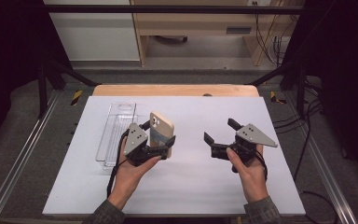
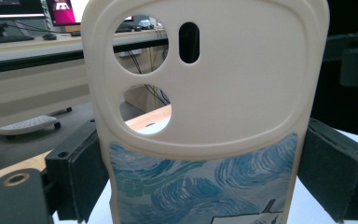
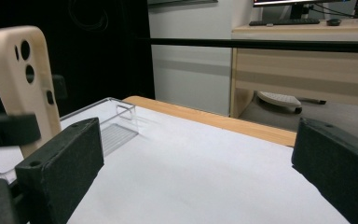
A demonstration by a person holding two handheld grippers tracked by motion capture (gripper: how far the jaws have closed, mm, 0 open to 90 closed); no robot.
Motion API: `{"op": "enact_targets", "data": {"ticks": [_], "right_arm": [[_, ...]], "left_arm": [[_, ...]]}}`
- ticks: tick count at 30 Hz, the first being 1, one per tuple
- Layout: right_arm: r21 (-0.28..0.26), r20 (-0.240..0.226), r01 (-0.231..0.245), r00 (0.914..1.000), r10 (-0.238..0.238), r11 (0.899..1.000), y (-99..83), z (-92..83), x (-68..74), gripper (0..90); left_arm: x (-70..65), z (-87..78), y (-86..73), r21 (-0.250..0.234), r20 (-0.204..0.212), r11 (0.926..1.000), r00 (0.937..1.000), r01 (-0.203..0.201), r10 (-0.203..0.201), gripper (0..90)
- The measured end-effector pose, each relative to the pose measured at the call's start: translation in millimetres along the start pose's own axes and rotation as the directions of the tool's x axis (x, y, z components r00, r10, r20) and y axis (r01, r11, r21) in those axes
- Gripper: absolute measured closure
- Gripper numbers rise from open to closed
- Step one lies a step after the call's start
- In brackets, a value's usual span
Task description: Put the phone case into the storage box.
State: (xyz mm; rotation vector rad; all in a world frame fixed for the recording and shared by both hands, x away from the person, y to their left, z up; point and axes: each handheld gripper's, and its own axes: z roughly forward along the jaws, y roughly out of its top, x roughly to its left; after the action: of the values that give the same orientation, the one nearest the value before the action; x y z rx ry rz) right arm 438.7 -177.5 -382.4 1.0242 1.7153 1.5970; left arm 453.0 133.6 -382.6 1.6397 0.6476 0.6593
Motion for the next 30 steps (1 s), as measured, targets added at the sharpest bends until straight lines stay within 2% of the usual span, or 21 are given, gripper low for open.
{"op": "enact_targets", "data": {"ticks": [10,17,22,30], "right_arm": [[0.006,0.042,0.004,0.9991,-0.004,1.000,-10.2,-16.7,-14.5,2.5],[0.035,0.067,0.045,0.9966,-0.047,0.998,-22.6,-25.8,-18.6,2.5],[0.037,0.092,0.041,0.9948,-0.045,0.998,-30.3,-32.4,-23.3,2.7],[0.040,0.106,0.027,0.9939,-0.031,0.999,-43.5,-42.7,-30.7,2.6]], "left_arm": [[12.6,-11.3,12.7,-0.019,-0.033,0.9998,0.9995,-0.002,0.002,10.7],[21.2,-19.0,19.6,-0.031,-0.058,0.9995,0.9983,0.002,-0.003,10.7],[29.2,-25.9,25.7,-0.042,-0.080,0.9991,0.9968,-0.003,0.000,10.7],[44.6,-34.7,32.8,-0.040,-0.124,0.9990,0.9922,-0.019,0.014,10.7]]}}
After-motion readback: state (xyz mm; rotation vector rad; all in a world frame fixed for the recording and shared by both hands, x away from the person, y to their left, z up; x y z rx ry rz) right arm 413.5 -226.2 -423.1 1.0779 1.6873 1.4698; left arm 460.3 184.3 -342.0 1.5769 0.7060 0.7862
